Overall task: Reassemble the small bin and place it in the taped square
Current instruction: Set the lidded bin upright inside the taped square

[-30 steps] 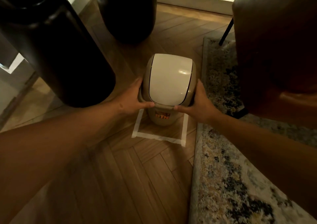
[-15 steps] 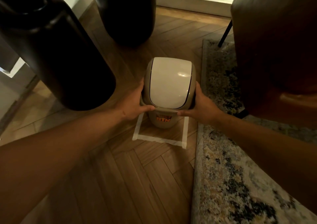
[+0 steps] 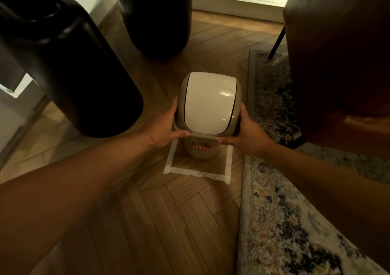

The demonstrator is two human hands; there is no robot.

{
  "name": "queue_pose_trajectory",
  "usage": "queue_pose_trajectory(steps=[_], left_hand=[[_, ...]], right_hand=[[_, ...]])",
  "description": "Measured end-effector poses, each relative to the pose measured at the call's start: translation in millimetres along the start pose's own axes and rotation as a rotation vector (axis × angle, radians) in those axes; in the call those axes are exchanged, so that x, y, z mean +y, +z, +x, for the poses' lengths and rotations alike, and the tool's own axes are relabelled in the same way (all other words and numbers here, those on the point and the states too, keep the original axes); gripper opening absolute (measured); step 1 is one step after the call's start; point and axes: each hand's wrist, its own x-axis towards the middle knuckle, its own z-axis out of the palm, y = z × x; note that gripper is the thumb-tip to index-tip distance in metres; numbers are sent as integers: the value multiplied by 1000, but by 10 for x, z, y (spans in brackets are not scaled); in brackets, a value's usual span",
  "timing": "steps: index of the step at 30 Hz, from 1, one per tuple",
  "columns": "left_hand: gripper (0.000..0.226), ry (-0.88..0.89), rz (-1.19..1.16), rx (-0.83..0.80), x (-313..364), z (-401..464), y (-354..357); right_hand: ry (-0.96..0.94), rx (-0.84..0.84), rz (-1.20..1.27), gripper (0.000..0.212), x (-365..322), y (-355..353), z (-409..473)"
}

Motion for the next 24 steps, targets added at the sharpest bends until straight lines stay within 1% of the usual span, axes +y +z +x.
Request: queue_pose_trajectory(steps=[4,7,9,11,14,17,20,24], left_hand=[[121,-4,-33,-21,0,-6,-5],[119,28,-36,-22,10,-21,-21],[114,42,-35,-8,-6,-47,-23],[111,25,-38,-25,-51,-84,-27],[101,17,13,-37,-108,-108,-15],[93,37,26,-26,-115,-104,5],[93,19,25,-20,-129,-91,-3],[96,-6,-3,-25,-174,-99,9]], right_hand=[[-2,-3,-4,135,-6,2,-13],[-8,18,4,132,-24,-5,-24],[-2,44,15,126,-41,2,-33],[9,34,11,120,-52,26,-61],[8,12,-66,108,-7,51,-148],[-13,1,-90,104,42,27,-194],[-16,-5,-78,102,40,7,-190],[28,1,-31,99,39,23,-218]])
